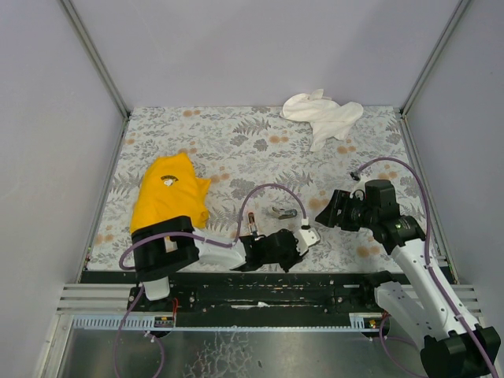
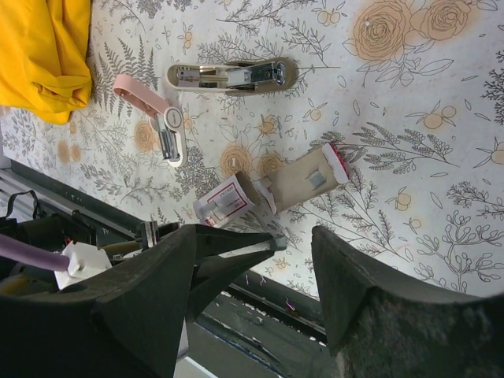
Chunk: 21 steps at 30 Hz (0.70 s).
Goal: Load the staples into the stapler
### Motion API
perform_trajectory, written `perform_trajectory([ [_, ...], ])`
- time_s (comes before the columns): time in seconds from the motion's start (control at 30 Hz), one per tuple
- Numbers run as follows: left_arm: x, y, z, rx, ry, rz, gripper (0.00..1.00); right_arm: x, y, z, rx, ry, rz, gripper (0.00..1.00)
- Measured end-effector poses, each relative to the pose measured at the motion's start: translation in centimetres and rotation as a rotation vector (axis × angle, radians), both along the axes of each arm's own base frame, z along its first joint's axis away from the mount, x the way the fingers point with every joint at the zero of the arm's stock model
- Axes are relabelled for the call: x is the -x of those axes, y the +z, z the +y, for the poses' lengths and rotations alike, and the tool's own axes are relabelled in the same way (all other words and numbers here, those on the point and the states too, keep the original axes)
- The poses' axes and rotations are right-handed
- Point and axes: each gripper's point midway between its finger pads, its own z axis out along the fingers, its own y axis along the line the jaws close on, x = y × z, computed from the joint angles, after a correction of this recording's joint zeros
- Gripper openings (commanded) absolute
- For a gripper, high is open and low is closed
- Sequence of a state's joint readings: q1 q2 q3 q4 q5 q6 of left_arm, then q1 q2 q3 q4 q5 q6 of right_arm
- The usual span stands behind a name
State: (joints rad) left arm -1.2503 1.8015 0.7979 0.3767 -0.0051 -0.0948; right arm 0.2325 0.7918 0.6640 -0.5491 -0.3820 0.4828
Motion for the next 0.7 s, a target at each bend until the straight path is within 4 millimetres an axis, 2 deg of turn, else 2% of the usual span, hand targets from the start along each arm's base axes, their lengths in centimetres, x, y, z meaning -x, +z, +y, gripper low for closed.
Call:
perform_trajectory([
  [0.13,0.4,0.3,0.6,0.008,0.020,0.037,0.12,0.0,0.3,-0.1,-0.001,-0.003,-0.017,0.67],
  [0.27,0.2,2.1,1.4,0.066,0.060,0.099,0.12,0.1,0.7,0.0,-0.010,-0.006,-0.032,0.67],
  [0.43,-1.6,6.1,2.6,0.201,0.155,0.184,0.12,0.0,2.0,0.7,-0.069,0.001,-0.067,0.68],
  [0.6,-3.3,11.2,4.5,0.390,0.222,0.282,0.12,0.0,4.7,2.0,-0.173,0.040,-0.152,0.72],
  [0.7,-4.0,13.3,5.5,0.490,0.244,0.355,0.12,0.3,6.5,2.7,-0.227,0.080,-0.210,0.74],
])
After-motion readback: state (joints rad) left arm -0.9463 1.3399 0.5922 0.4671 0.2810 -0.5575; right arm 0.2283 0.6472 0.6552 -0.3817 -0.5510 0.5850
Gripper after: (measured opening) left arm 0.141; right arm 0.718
